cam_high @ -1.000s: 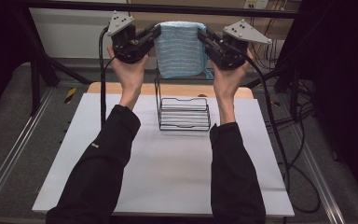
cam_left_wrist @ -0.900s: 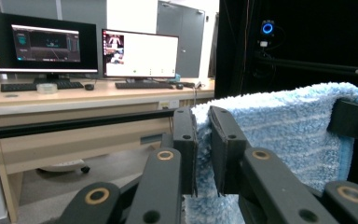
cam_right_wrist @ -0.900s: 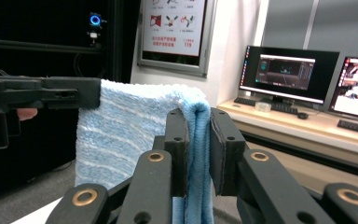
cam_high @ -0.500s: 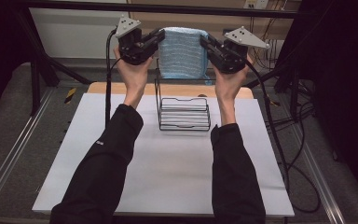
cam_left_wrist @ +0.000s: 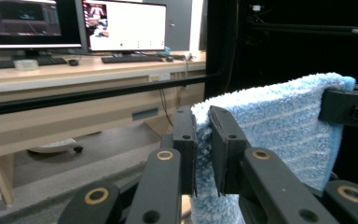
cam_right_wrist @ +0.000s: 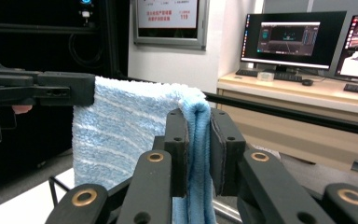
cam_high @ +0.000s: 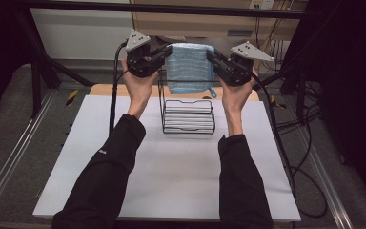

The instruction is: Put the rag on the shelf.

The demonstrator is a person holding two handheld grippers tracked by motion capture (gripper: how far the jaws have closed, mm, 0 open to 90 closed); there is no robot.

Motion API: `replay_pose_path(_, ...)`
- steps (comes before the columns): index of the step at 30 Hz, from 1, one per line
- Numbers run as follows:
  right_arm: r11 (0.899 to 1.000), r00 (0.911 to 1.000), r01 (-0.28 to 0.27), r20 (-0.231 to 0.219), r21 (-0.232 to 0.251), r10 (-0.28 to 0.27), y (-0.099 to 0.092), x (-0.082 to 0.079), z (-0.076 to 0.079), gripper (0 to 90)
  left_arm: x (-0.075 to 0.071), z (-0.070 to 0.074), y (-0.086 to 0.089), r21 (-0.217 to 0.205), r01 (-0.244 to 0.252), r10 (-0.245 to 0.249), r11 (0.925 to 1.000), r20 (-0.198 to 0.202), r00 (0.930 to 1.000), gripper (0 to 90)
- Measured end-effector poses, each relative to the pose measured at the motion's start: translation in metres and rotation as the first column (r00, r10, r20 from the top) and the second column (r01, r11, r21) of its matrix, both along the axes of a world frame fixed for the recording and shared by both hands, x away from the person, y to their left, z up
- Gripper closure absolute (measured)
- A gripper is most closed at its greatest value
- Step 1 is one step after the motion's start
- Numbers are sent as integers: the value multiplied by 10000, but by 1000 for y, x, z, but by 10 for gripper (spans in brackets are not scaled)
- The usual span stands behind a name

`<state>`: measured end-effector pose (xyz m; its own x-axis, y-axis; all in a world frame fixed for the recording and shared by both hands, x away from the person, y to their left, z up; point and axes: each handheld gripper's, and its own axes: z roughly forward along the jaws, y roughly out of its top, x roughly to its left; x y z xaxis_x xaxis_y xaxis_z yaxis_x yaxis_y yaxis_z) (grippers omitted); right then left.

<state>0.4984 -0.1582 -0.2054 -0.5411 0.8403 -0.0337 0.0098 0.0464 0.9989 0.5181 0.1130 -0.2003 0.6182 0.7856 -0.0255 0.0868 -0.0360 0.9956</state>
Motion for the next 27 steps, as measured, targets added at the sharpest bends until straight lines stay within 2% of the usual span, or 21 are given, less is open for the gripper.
replay_pose_path(4,10000,9999,-6,-142,48,7,-3,-3,-8,792,-4,-5,1,273,265,-264,9993,-49,9996,807)
replay_pose_path(11,9995,9992,-276,-283,171,280,-7,-10,-17,789,-14,-7,4,444,527,-528,9976,31,9986,807)
replay_pose_path(19,9989,9986,-463,-278,-83,461,-11,-21,-19,785,-27,-9,6,448,1064,-1065,9933,0,9943,804)
replay_pose_path(27,9975,9974,-614,-412,-363,599,-15,-25,-24,781,-33,-14,5,904,1258,-1243,9879,-217,9920,801)
